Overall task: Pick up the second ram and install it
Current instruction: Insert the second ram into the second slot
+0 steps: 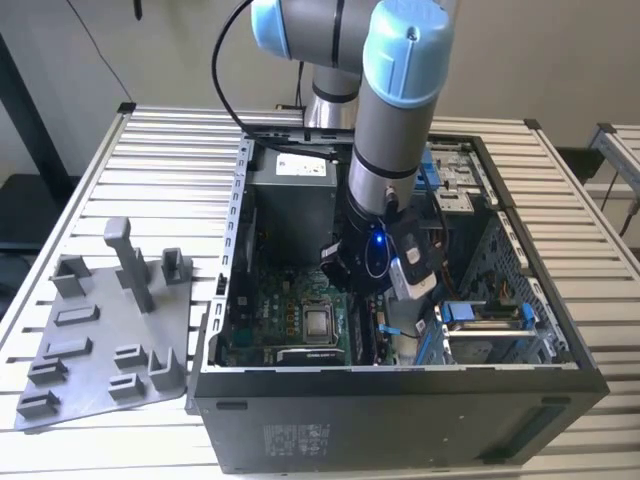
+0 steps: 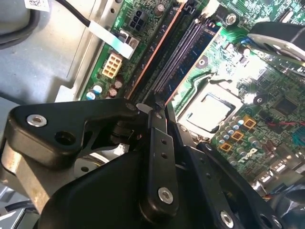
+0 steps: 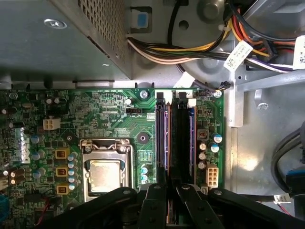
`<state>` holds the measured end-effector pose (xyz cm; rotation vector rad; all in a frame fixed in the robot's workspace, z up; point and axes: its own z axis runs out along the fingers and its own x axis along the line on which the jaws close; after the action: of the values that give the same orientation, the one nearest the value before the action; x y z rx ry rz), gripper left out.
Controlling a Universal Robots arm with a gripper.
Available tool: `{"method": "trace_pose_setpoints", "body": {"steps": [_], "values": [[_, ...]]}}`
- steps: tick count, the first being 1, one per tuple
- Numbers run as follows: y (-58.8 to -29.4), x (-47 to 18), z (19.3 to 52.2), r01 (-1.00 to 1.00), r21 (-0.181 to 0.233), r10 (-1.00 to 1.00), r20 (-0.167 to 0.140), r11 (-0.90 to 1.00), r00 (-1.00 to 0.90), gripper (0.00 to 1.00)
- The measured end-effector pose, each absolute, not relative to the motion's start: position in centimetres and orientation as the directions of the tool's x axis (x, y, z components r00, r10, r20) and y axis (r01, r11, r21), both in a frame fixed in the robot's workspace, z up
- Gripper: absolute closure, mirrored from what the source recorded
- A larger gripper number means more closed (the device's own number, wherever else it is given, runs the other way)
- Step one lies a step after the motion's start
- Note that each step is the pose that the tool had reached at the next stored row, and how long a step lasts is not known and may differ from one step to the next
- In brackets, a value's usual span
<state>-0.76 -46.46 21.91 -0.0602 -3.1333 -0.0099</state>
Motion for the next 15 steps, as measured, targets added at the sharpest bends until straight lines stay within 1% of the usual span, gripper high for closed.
{"method": "trace_pose_setpoints", "body": {"steps": [15], "values": [[-46.5,-0.44,21.69,0.038,0.011,0.038,0.008,0.999,-0.999,0.85]]}}
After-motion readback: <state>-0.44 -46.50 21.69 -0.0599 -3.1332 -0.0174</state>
